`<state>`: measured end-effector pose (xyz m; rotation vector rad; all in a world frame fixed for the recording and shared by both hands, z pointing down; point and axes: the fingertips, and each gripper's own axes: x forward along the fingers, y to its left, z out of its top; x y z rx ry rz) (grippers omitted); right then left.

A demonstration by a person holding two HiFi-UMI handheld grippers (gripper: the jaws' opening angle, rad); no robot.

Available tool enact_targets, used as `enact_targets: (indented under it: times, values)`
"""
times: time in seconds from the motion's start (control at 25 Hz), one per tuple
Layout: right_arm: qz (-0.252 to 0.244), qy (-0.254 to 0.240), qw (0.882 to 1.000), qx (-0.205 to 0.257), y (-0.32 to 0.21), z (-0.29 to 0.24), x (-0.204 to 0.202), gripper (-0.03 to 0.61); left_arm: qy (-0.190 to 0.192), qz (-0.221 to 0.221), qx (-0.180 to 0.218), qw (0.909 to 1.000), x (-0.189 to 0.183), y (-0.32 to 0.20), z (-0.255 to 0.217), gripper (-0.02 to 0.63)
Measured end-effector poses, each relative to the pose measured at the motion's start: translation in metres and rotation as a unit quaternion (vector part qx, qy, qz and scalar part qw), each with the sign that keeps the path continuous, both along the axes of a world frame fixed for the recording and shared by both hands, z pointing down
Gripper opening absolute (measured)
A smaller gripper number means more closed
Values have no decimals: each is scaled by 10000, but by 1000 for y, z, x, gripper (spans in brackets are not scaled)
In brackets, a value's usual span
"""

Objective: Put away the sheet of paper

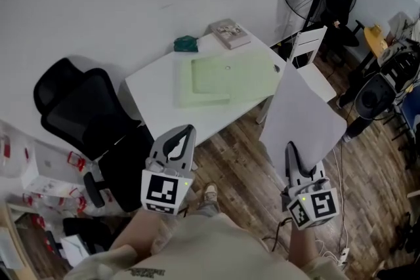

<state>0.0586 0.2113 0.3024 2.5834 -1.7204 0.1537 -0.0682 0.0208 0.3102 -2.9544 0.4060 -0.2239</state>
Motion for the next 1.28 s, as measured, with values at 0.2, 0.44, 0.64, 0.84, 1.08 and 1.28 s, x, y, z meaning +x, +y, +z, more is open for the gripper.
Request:
enact_targets:
  times: [0.2, 0.44, 0.64, 0.84, 1.08, 1.28]
  values:
    - [-26, -90, 9999, -92, -57, 4, 24, 23, -106, 69, -110, 9999, 25, -47, 13, 20]
    - [50, 78, 9995, -296, -112, 9, 53, 23, -229, 143, -116, 9996, 56, -103, 25, 20]
    - [26, 110, 9990, -429, -147, 17, 68, 23, -189, 103, -249, 9995, 69, -137, 33, 20]
    - [-16, 334, 9953, -912, -179, 36, 86, 23, -269, 42, -318, 9991, 81, -165, 47, 20]
    - [-161, 121, 9921, -1241, -202, 69, 108, 23, -435, -50, -441, 9981, 91, -181, 68, 20]
    - [-430, -252, 9914, -1207, -228, 88, 128, 23, -588, -205, -381, 9973, 104, -192, 81, 20]
